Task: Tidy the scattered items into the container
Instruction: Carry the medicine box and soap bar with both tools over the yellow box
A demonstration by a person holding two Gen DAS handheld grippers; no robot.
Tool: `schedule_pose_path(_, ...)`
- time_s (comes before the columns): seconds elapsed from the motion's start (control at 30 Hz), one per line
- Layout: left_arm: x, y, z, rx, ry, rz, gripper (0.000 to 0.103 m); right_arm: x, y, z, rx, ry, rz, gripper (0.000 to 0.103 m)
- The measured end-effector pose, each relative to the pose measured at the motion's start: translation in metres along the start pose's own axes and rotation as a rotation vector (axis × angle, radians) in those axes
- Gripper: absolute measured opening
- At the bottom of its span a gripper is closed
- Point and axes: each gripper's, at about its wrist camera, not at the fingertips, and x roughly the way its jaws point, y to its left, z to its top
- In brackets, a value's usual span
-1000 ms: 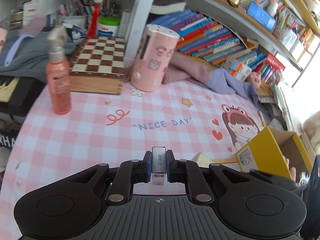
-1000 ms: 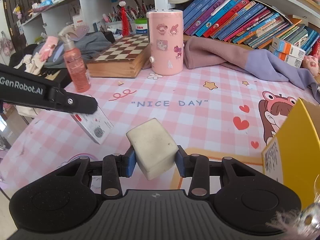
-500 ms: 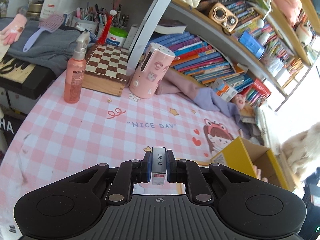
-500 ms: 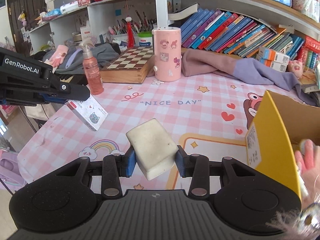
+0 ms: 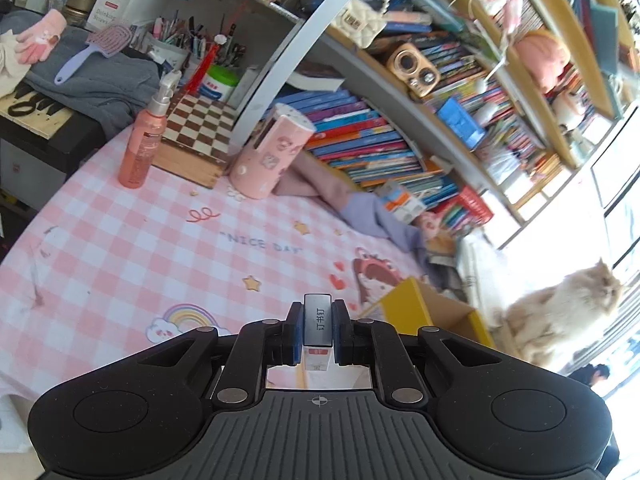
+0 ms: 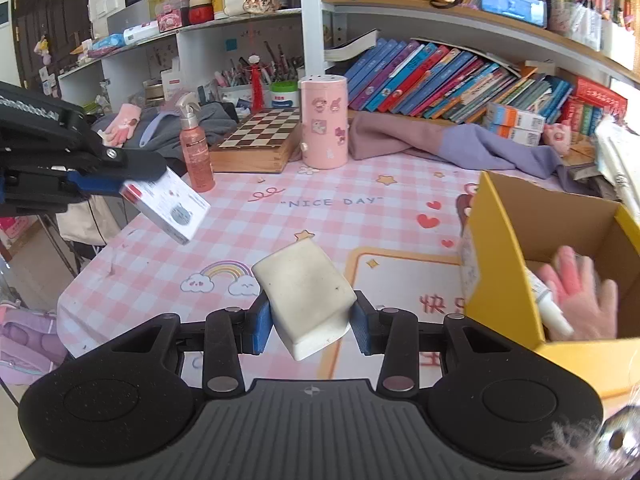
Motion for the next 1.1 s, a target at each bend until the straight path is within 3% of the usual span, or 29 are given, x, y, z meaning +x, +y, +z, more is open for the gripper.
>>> schedule_pose_path(0.6,-0.007,-0.013,-0.023,-0.040,0.061,-0.140,0.013,-0.045,-0.005,-0.018,0.028,0.006,-0.082,0.038)
schedule_pose_path(1.1,0.003,-0.045,-0.039,-0.051,0.103,-0.217,0.013,-0.080,-0.046,-0.030,0.093,0.022,-0.139,0.038)
